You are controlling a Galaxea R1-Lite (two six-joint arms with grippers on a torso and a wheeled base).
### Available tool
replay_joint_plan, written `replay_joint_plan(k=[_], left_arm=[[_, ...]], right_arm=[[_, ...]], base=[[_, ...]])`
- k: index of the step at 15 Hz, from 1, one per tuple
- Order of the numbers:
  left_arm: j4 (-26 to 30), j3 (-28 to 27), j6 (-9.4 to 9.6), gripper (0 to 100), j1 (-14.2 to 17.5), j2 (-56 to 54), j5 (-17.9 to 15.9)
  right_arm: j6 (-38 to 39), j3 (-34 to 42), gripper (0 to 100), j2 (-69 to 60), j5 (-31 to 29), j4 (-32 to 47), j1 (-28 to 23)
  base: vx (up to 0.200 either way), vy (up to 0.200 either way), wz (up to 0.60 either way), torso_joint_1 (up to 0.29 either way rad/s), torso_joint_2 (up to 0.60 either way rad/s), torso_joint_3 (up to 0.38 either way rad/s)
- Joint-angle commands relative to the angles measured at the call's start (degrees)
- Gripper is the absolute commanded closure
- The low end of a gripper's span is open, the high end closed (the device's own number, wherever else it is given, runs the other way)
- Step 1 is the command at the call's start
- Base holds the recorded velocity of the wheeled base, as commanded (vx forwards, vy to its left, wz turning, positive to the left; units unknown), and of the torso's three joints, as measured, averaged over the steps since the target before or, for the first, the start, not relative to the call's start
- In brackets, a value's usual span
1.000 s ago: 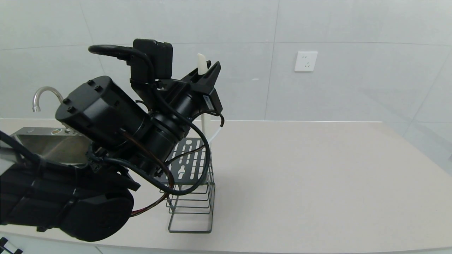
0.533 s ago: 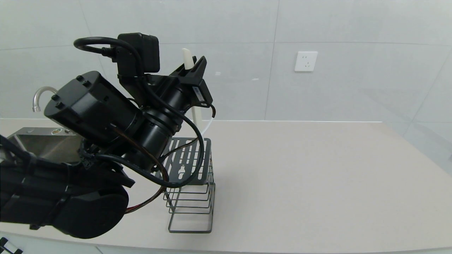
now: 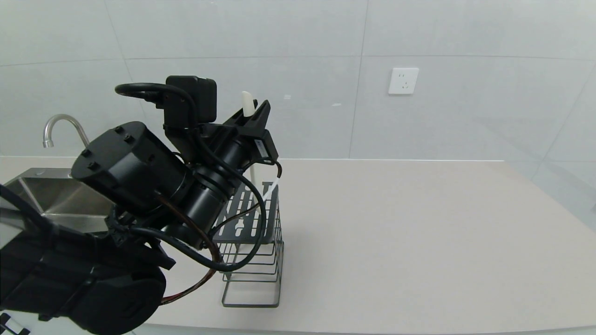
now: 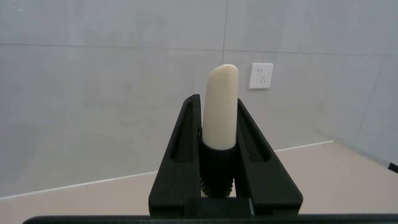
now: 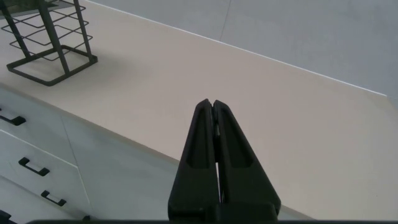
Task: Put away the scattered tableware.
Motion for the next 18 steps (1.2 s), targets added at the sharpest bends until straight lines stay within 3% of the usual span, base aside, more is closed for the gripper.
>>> replay_joint_plan(k=[1,4,6,9,18], left_arm=[[-0.07,0.14,-0.05,100,0.31,1.11,-0.02],[-0.43,-6.28,-0.05,100,0.92,4.98,-0.02],[-0.43,-7.51,0.21,100,1.19,6.39,0.07],[-0.43,-7.51,0.39,100,1.45,6.47,1.74],[-0.51,-7.77,0.48,100,2.59,6.74,1.65]], right_arm=[[-0.03,0.00,100,0.29,0.01,-0.06,0.05],[-0.03,0.00,100,0.29,0.19,-0.06,0.05],[-0.03,0.00,100,0.29,0.19,-0.06,0.05],[-0.03,0.00,100,0.29,0.19,-0.15,0.05],[-0.03,0.00,100,0.29,0.19,-0.15,0.05]], base=[[0.000,0.000,0.00,0.000,0.00,0.000],[0.000,0.000,0.00,0.000,0.00,0.000],[0.000,0.000,0.00,0.000,0.00,0.000],[0.000,0.000,0.00,0.000,0.00,0.000],[0.000,0.000,0.00,0.000,0.00,0.000]])
